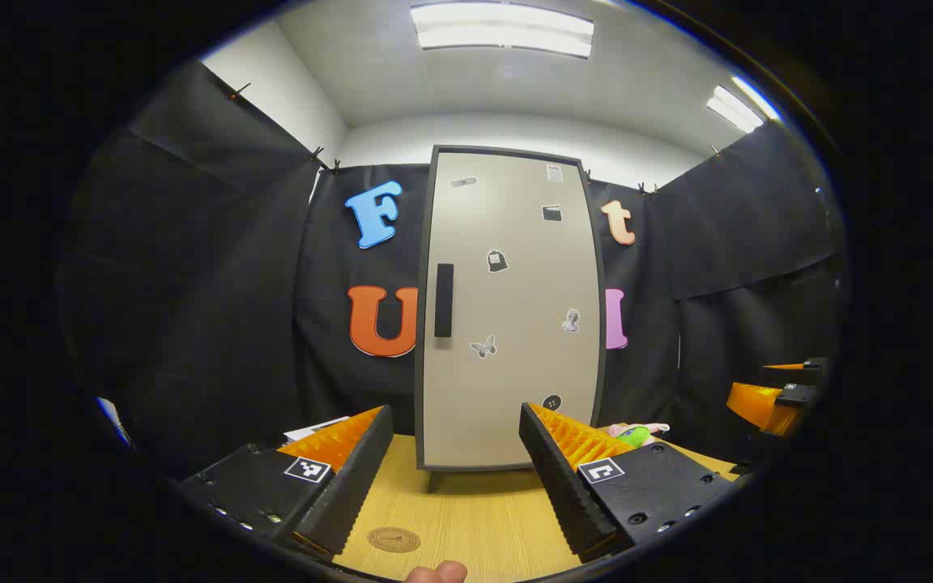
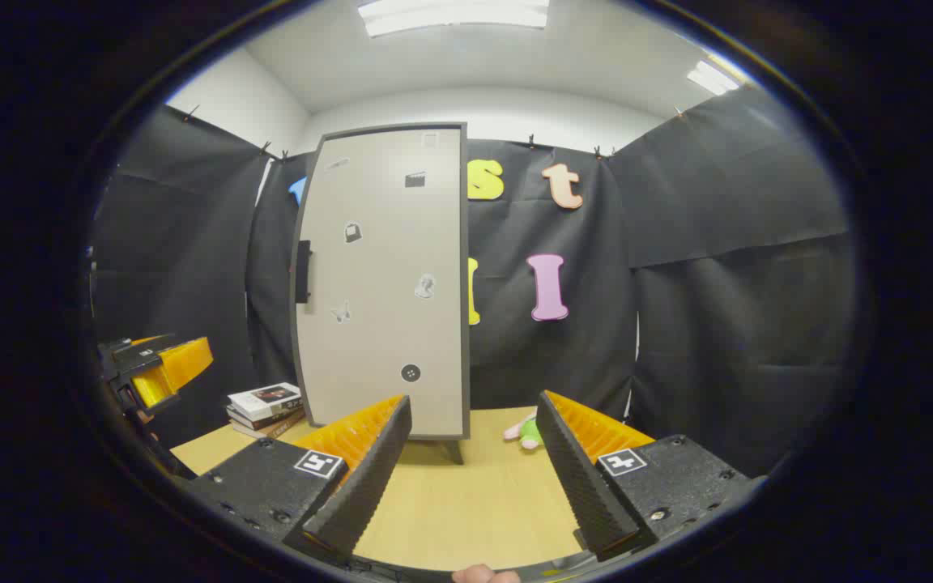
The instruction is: Open the cabinet door with the right hand, grasp the bottle in the cabinet with the left hand and place it on the coaster, then close the cabinet door with the right hand.
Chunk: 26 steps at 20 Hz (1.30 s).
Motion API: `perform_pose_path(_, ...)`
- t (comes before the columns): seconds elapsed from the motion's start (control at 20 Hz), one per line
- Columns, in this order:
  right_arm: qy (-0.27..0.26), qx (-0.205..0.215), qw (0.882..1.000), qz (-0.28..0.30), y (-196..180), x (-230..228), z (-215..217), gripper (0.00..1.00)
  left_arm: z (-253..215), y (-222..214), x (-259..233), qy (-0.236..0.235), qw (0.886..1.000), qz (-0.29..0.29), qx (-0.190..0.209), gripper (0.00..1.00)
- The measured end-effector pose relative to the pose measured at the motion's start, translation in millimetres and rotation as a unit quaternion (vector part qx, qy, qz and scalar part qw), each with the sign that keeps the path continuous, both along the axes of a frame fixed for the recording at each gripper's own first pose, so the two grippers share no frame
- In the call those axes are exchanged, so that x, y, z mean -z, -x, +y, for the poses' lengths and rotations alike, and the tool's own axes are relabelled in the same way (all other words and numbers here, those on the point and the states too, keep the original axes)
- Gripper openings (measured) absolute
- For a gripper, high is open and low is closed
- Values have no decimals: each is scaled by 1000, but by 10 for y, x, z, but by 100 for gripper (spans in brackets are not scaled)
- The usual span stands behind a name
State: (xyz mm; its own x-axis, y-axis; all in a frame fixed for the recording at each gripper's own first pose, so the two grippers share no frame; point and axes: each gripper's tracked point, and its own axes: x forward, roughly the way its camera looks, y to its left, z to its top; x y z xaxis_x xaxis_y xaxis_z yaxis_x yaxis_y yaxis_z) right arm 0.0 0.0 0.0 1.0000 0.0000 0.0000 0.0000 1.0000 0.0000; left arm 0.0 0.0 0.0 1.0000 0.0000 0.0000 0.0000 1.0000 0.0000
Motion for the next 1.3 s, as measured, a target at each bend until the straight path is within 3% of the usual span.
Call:
perform_pose_path(0.75, 2, -20, 1000, -3, -86, -33, 139, 100, 20, 6, -42, -11, 1000, -4, -2, 95)
perform_pose_path(1.0, 21, -86, 996, -16, -446, -365, 482, 99, -14, 33, -52, -11, 1000, -2, 4, 95)
perform_pose_path(1.3, 11, -168, 986, 1, -1298, -679, 1130, 99, 5, 86, -26, -18, 1000, 5, 0, 95)
